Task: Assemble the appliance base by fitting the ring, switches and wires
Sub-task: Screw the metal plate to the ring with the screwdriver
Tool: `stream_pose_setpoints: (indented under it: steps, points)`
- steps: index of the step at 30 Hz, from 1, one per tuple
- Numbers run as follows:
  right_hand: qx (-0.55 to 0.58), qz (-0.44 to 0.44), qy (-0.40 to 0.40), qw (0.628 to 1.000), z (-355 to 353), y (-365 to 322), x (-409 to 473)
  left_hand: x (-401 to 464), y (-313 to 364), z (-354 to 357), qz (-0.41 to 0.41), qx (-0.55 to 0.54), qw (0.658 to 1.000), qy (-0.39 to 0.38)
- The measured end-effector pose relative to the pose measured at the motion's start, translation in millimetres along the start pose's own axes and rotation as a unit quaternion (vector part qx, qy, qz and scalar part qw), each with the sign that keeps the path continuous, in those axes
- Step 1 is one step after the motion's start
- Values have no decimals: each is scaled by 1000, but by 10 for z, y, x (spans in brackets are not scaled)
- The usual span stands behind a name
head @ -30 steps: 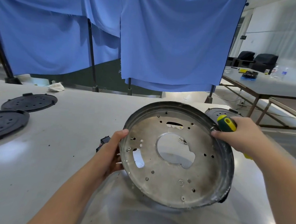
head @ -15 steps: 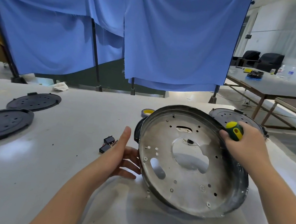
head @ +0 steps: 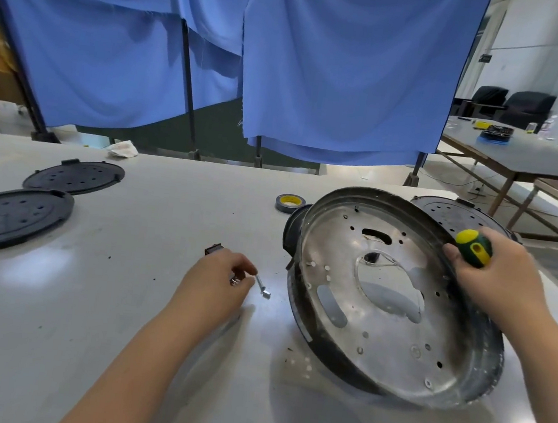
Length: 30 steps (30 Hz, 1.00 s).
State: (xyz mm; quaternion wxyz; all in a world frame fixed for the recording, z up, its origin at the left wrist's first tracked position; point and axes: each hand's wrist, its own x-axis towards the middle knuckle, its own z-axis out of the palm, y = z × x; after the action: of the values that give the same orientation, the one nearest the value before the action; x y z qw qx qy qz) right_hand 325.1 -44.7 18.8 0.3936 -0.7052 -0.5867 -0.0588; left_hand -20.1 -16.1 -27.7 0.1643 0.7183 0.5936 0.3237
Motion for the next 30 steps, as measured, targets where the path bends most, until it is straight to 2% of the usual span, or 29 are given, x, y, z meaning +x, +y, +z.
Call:
stream_pose_setpoints:
  steps: [6, 14, 22, 24, 26, 28, 30]
  points:
    - [-2, -3, 1, 1000, -7, 9, -1, -92, 34, 273, 106, 91, 990, -20]
    - [3, -6, 6, 1000, 0, 33, -1, -69, 43, 287, 107, 112, 988, 23]
    - [11, -17, 4, 1000, 19, 45, -1, -73, 51, 249, 113, 127, 986, 5]
    - [25, -24, 6, 999, 23, 32, 3, -84, 92, 249, 104, 80, 991, 2]
    - [52, -31, 10, 998, 28, 7, 17, -89, 175, 200, 45, -48, 998, -2]
    - [82, -41, 8, 996, 43, -38, 29, -80, 268, 104, -27, -197, 980, -16]
    - [109, -56, -13, 992, 75, -102, 33, -77, 331, 12, -73, -299, 951, -37]
